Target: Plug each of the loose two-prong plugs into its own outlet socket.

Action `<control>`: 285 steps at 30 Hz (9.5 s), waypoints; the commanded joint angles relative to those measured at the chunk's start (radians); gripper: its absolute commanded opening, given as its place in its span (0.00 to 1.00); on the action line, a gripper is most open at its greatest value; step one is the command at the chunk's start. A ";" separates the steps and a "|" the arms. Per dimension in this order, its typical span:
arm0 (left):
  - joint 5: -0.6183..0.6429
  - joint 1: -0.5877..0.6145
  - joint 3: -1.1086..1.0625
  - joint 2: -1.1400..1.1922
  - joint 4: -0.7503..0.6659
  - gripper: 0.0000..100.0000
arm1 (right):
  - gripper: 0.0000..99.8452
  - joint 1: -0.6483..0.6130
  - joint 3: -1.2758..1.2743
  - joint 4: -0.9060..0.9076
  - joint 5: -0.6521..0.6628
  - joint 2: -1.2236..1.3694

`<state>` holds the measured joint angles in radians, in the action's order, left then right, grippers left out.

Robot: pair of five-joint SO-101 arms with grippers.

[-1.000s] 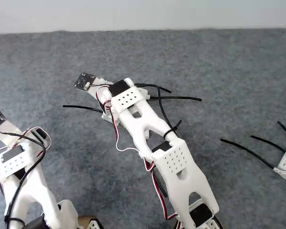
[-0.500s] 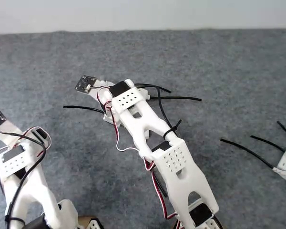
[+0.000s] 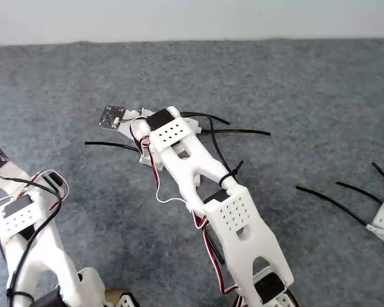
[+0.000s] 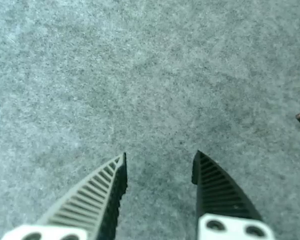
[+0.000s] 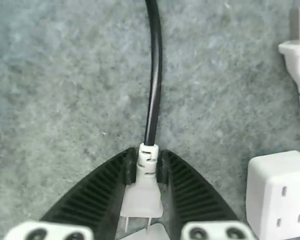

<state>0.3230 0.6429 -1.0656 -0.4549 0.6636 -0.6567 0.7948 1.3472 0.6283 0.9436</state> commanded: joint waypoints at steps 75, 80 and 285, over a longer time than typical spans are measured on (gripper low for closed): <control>-0.483 -0.497 -0.005 0.068 0.186 0.20 | 0.01 -0.019 -1.178 -0.193 -0.540 -1.480; -0.529 -0.516 0.130 0.242 0.244 0.19 | 0.01 -0.021 -1.198 -0.205 -0.545 -1.486; 0.324 -0.779 0.288 -0.015 0.287 0.29 | 0.19 1.245 -1.030 -0.306 -0.270 -0.964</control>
<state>0.6237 -0.1274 -0.9582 -0.6544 0.9337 0.5969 -0.3253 0.9789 0.3567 0.0368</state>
